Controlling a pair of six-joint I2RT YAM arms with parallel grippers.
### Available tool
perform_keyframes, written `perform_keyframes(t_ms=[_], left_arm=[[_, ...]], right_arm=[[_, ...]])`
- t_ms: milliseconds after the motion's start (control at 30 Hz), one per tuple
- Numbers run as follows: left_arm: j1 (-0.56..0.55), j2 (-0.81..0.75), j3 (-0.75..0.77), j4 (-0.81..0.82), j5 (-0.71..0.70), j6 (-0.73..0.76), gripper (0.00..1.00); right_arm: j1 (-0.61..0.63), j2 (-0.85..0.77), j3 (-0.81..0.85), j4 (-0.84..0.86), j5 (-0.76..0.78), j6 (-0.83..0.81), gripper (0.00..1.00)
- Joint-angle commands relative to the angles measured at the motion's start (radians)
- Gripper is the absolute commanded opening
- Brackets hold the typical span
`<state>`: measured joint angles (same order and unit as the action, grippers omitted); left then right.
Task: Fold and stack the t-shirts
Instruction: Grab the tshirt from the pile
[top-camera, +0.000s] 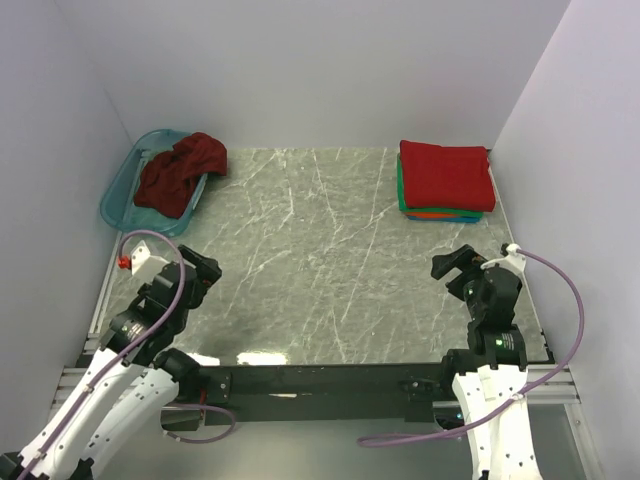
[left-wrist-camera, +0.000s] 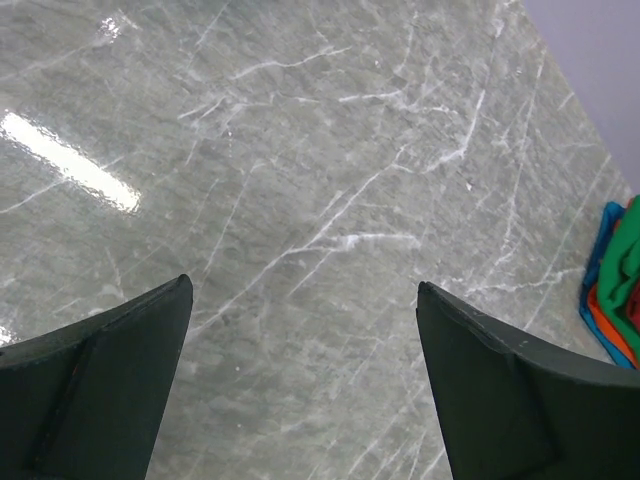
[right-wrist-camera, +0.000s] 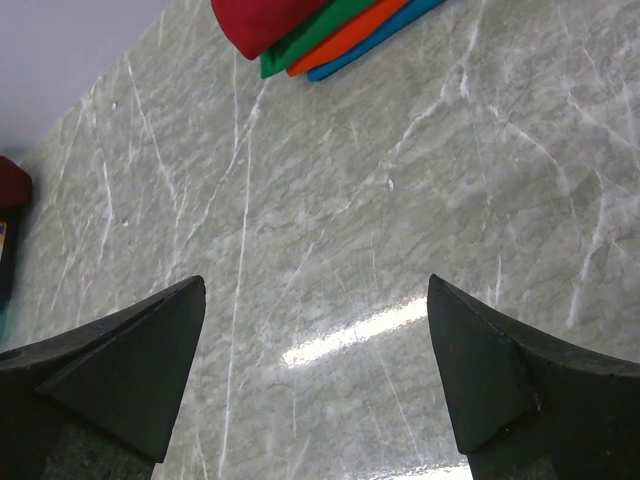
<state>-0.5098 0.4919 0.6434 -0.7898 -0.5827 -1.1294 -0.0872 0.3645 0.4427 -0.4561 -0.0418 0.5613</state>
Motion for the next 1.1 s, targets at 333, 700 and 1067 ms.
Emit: perform_keyframes(t_ms=[333, 700, 1067], left_arm=[[0.186, 0.407, 0.229, 0.423, -0.007, 0.227, 1.0], [0.54, 0.979, 0.594, 0.644, 0.361, 0.376, 0.99], [0.608, 1.396, 0.96, 0.517, 0.483, 0.488, 0.98]], right_arm=[[0.004, -0.007, -0.028, 0.089, 0.045, 0.025, 0.98], [0.004, 0.007, -0.075, 0.137, -0.001, 0.0, 0.98], [0.004, 0.037, -0.082, 0.157, -0.027, -0.011, 0.98]])
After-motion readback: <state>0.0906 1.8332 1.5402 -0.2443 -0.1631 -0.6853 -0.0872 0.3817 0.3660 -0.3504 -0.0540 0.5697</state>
